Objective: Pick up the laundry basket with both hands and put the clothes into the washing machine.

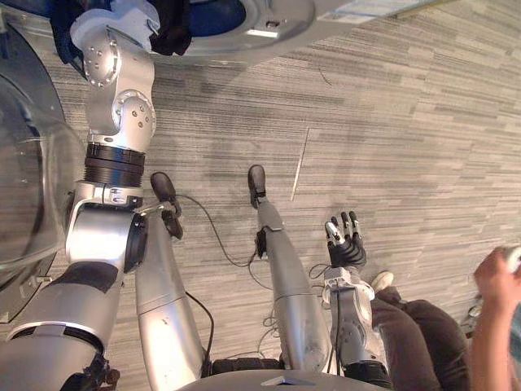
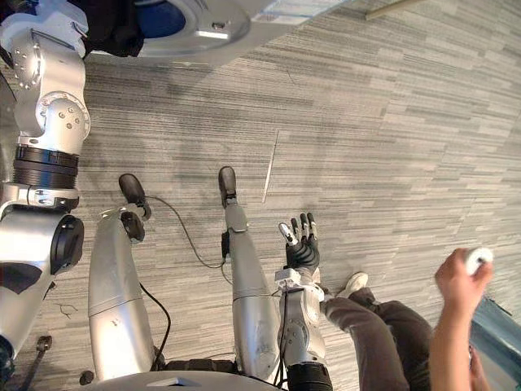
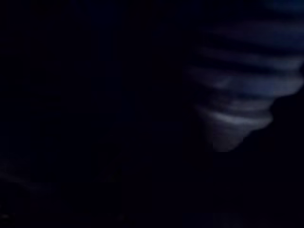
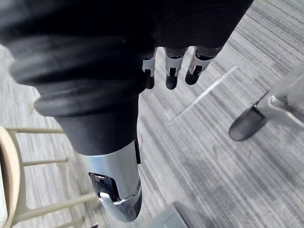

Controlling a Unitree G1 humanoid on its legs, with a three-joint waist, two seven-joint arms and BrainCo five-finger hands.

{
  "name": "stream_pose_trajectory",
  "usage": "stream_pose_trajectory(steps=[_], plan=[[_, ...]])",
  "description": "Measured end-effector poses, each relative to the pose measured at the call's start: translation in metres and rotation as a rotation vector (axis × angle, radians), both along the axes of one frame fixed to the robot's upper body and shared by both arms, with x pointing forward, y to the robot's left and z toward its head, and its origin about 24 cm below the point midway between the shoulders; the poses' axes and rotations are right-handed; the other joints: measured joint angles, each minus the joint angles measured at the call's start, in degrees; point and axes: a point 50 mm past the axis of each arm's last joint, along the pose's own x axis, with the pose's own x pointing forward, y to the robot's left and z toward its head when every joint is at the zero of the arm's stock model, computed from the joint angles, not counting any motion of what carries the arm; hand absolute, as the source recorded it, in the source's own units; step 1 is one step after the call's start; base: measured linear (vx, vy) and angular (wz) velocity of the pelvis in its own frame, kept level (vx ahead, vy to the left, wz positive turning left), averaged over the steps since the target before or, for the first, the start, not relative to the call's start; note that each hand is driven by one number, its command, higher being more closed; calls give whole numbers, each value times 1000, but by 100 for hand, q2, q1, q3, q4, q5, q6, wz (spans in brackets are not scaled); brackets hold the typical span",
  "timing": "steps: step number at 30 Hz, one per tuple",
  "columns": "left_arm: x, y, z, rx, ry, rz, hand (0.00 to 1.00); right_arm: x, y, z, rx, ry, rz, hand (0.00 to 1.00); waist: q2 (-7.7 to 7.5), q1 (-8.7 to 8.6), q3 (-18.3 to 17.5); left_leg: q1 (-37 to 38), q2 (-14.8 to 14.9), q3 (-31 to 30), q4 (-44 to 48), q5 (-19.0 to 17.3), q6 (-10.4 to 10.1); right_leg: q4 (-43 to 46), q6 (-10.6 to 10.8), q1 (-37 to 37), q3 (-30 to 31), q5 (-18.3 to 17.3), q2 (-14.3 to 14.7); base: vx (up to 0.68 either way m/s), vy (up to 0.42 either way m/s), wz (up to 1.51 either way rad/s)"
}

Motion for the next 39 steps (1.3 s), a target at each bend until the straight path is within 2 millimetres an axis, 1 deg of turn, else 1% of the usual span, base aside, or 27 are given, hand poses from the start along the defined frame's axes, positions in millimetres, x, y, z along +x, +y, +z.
stream_pose_trajectory(steps=[1,3,4,5,6,7,8,9,10,11,12,13,14,15,16,18,19,21,23,24,28,31,32,33,36,37,39], plan=[[1,-1,4,2,-2,-1,100,0,0,1,-1,-4,0,0,0,0,1,-101,8,0,81,-29,14,133,26,-124,2,-62,-1,-22,-6,-18],[0,-6,25,7,-23,-18,100,0,-1,1,11,-10,4,0,-35,-22,93,-378,15,6,338,-114,44,624,54,-540,31,-238,-6,-7,-9,-11],[-1,-5,32,9,-34,-19,100,0,-1,0,20,-11,3,0,-50,-34,141,-418,18,6,396,-124,48,723,58,-605,34,-271,-6,1,-15,-8],[-4,-3,45,16,-52,-14,100,0,-1,0,28,-10,3,0,-76,-69,164,-530,32,6,512,-153,68,896,60,-760,46,-330,4,7,-9,-9],[-5,-1,51,14,-60,-14,100,0,-1,0,33,-14,3,0,-78,-86,165,-593,44,3,573,-168,78,978,70,-831,50,-345,15,17,-7,-24],[-11,4,69,16,-83,-1,100,0,-3,0,42,-18,-4,0,-82,-92,168,-719,105,2,741,-232,95,1154,91,-986,58,-382,54,13,-2,-24],[-14,6,76,22,-97,7,100,0,-4,0,52,-20,-9,0,-82,-96,168,-769,115,3,805,-245,95,1234,95,-1057,53,-392,57,17,1,-26],[-22,7,93,27,-131,16,100,0,-5,-1,58,-20,-18,0,-82,-101,169,-845,118,3,918,-272,110,1406,107,-1178,45,-416,55,13,2,-11],[-34,8,112,24,-185,16,100,-1,-7,-1,60,-19,-25,0,-82,-118,169,-923,117,3,1035,-305,141,1583,115,-1294,45,-482,45,17,2,-6],[-41,8,122,23,-213,13,100,-1,-7,-1,60,-19,-26,0,-82,-129,170,-971,117,1,1098,-306,143,1663,121,-1337,45,-520,41,0,0,0],[-57,8,142,18,-276,9,100,-1,-7,-1,63,-21,-27,0,-82,-139,171,-1042,115,-2,1198,-333,175,1820,131,-1441,43,-569,33,8,6,4],[-65,8,151,12,-307,6,100,-1,-7,-1,67,-24,-30,0,-84,-138,172,-1069,109,-1,1230,-348,175,1885,137,-1482,43,-588,25,-2,14,7],[-87,12,170,-10,-385,13,100,-1,-8,0,67,-28,-35,0,-84,-137,248,-1078,105,1,1322,-387,202,2021,150,-1513,45,-667,10,-15,15,6],[-98,22,177,9,-416,92,100,-2,-11,0,71,-27,-52,0,-83,-159,258,-1110,102,12,1395,-431,216,2155,144,-1594,44,-716,-9,-19,17,6],[-102,26,179,5,-427,111,100,-3,-13,-1,70,-27,-65,0,-82,-165,260,-1146,98,23,1427,-441,222,2216,147,-1650,44,-734,-25,-24,16,3],[-123,32,187,-2,-484,193,100,-6,-24,-1,62,-28,-111,0,-77,-201,297,-1311,45,37,1562,-454,246,2506,149,-1892,57,-828,-80,-23,18,10],[-126,34,188,-5,-492,210,100,-8,-27,-1,60,-26,-120,0,-72,-213,320,-1337,25,35,1599,-455,247,2590,147,-1937,59,-864,-96,-17,14,18],[-136,36,193,7,-517,296,100,-16,-35,-6,54,-5,-156,0,-62,-224,330,-1454,-34,25,1741,-455,248,2940,125,-2144,32,-989,-161,-11,4,21],[-137,36,193,24,-521,355,100,-20,-40,-8,53,5,-163,0,-56,-210,336,-1512,-77,8,1860,-456,248,3183,111,-2255,32,-1073,-193,-10,-6,25],[-140,38,193,30,-525,425,0,-22,-43,-9,43,10,-165,0,-45,-218,348,-1557,-109,2,1971,-456,248,3415,101,-2331,25,-1198,-244,-11,-7,26],[-137,37,192,61,-522,491,0,-23,-47,-6,38,-9,-183,0,-45,-247,350,-1625,-168,-36,2066,-456,247,3628,92,-2409,17,-1311,-267,-29,1,18],[-132,35,190,140,-509,587,0,-24,-47,-6,37,-14,-187,0,-44,-262,350,-1654,-217,-53,2078,-457,247,3726,92,-2447,-1,-1369,-328,-38,14,17],[-129,34,189,197,-494,642,0,-24,-47,-6,34,-17,-189,0,-42,-267,352,-1653,-260,-50,2074,-457,246,3784,80,-2471,-14,-1403,-363,-34,10,17],[-127,33,189,225,-488,659,0,-24,-47,-6,34,-18,-188,0,-41,-262,352,-1657,-268,-46,2075,-457,246,3801,79,-2481,-13,-1415,-369,-49,7,19],[-114,25,185,424,-445,728,0,-24,-48,-7,30,-13,-185,0,-40,-241,353,-1658,-286,-47,2045,-461,238,3801,81,-2488,-40,-1429,-403,-64,11,9],[-111,25,184,457,-434,743,0,-24,-48,-8,29,-12,-184,0,-40,-238,353,-1658,-287,-47,2040,-461,238,3798,81,-2487,-46,-1429,-419,-57,28,4],[-98,24,173,620,-393,911,0,-24,-47,-11,27,-6,-173,0,-35,-233,356,-1656,-290,-46,2018,-461,238,3780,82,-2483,-61,-1429,-443,-36,24,2]])
